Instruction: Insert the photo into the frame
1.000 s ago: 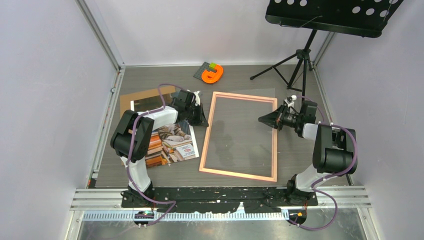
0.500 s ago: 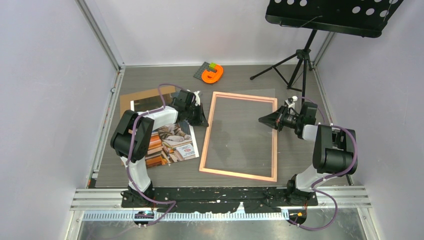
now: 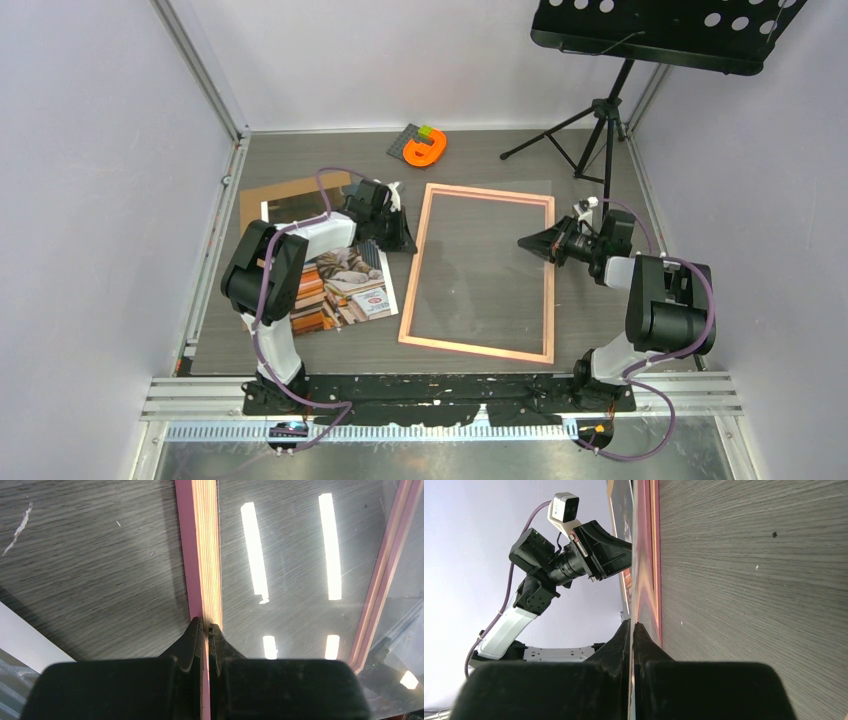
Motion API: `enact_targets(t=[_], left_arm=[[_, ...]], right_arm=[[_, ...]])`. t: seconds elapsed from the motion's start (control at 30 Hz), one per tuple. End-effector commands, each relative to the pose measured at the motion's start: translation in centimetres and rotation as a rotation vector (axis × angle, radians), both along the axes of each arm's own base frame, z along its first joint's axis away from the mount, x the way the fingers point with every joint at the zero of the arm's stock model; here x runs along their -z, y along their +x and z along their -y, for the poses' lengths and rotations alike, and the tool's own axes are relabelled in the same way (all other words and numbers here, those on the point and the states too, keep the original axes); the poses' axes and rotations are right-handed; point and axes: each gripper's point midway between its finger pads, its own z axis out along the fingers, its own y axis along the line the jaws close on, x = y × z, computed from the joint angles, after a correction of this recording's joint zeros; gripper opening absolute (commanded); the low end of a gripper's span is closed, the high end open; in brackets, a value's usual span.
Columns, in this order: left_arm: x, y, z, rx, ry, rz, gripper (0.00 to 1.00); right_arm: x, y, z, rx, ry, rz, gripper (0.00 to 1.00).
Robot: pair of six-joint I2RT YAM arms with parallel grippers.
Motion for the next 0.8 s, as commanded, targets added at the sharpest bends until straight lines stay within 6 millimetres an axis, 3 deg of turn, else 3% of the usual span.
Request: enact_targets(t=[0.0,0.77], left_arm=[[0.9,-0.2,0.2,0.011,0.049,0.012,0.0],[1.4,-0.5,0.7,0.012,0.048,-0.006,0.0]], right_arm=[[-1.1,0.2,-0.1,0.006,-0.023,0.077,0.05],[0.0,0.3,-0.2,0.037,-0.027,0.046,0.06]])
